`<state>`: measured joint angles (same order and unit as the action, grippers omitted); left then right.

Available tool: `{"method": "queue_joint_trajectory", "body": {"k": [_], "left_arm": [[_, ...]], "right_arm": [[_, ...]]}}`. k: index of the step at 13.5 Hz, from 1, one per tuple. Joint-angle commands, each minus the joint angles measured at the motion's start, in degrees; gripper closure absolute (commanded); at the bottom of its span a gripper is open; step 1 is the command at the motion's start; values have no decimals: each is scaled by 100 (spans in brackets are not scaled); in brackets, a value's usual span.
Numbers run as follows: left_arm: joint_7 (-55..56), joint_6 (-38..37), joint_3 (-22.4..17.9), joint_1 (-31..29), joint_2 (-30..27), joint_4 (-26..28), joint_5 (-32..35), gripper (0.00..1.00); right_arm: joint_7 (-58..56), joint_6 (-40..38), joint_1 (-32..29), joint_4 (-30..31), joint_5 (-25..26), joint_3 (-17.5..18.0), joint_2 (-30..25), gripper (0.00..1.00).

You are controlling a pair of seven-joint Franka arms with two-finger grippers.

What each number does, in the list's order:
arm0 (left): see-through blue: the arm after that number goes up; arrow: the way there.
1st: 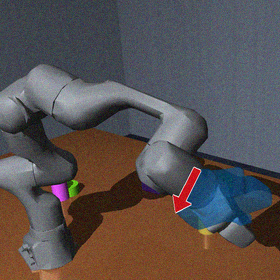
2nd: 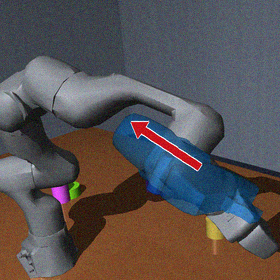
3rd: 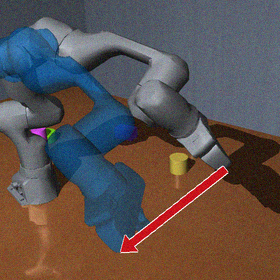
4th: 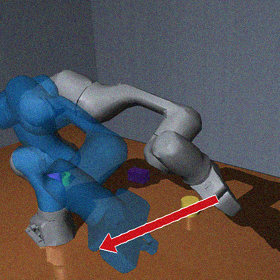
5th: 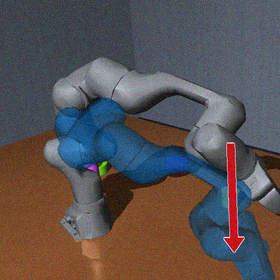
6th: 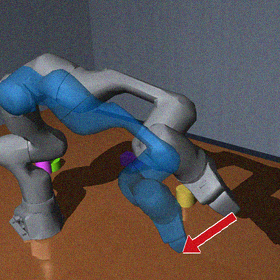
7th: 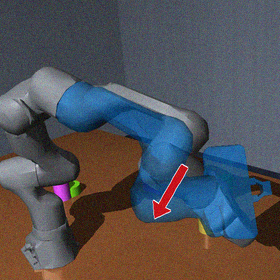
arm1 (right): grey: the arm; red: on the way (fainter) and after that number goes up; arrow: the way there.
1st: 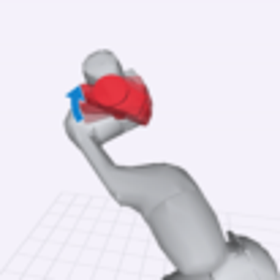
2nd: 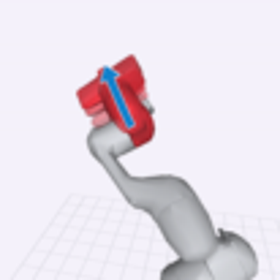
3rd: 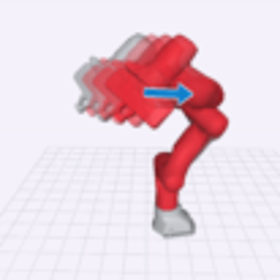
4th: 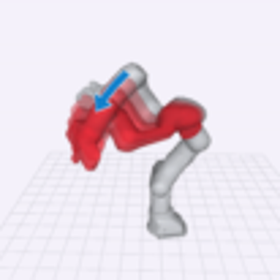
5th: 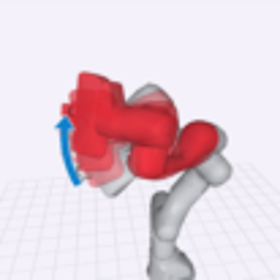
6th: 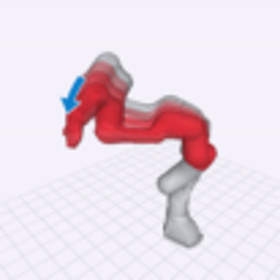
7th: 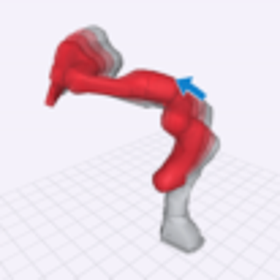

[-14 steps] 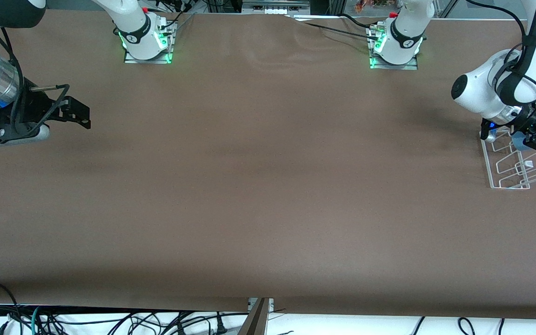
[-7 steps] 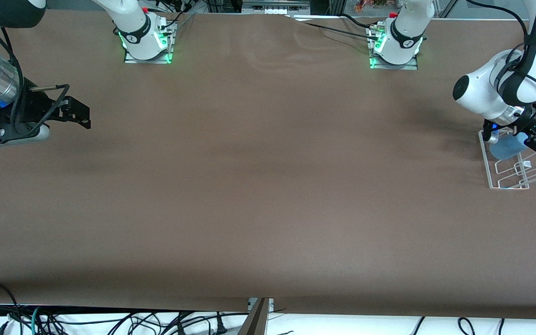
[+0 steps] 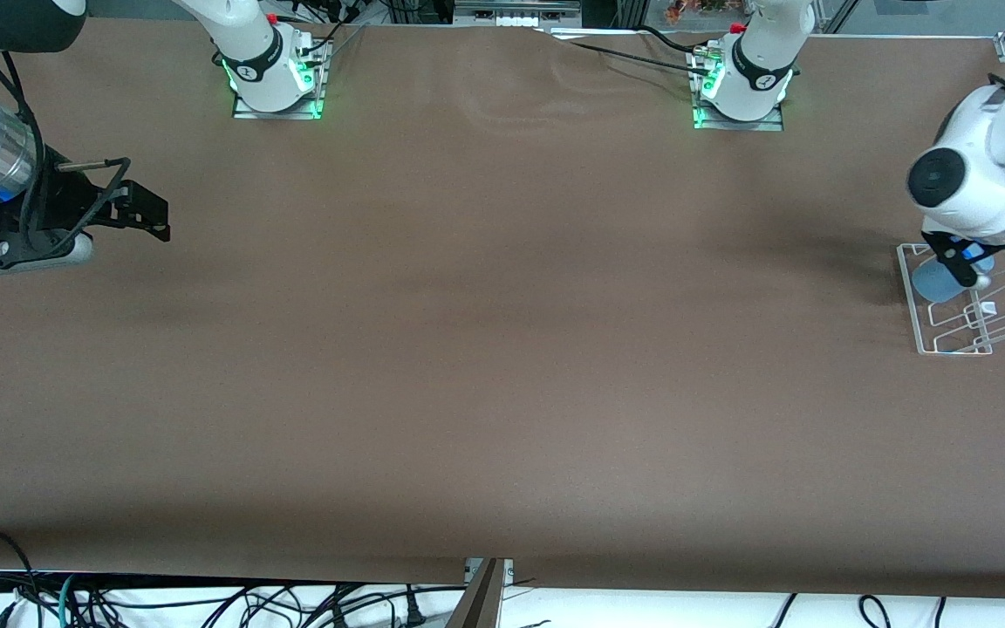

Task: Transfer cup to left arm and place on rack
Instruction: 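Open the left gripper and release the cup on the rack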

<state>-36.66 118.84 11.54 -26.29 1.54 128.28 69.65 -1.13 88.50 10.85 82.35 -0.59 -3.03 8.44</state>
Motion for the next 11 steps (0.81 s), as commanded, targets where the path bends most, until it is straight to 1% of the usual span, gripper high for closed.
{"method": "queue_joint_trajectory", "body": {"k": [1, 3, 4, 5, 7, 8, 9, 11], "left_arm": [[-236, -440, 24, 9, 4, -408, -1020, 0], [-288, -546, 33, 27, 4, -663, -1907, 0], [-289, -720, 85, 45, -4, -777, -2215, 0], [-280, -1018, 277, 62, 4, -1022, -2610, 0], [-201, -1660, 288, 124, 13, -1549, -3628, 0], [-166, -1906, 288, 150, 4, -1726, -4034, 0], [-79, -2196, 279, 211, 13, -1954, -4255, 0], [341, -2706, 279, 413, 22, -2332, -4441, 0]], "right_arm": [[-62, -96, -13, -87, -3, 13, -9, 1], [-62, -96, -13, -87, -3, 13, -9, 1], [-71, -88, -13, -87, -3, 13, -9, 1], [-71, -88, -13, -87, -3, 13, -18, 1], [-71, -88, -13, -87, -3, 13, -9, 1], [-71, -88, -13, -87, -3, 13, -9, 1], [-71, -88, -13, -87, -3, 13, -9, 1], [-63, -88, -13, -87, -3, 13, -9, 1]]}}
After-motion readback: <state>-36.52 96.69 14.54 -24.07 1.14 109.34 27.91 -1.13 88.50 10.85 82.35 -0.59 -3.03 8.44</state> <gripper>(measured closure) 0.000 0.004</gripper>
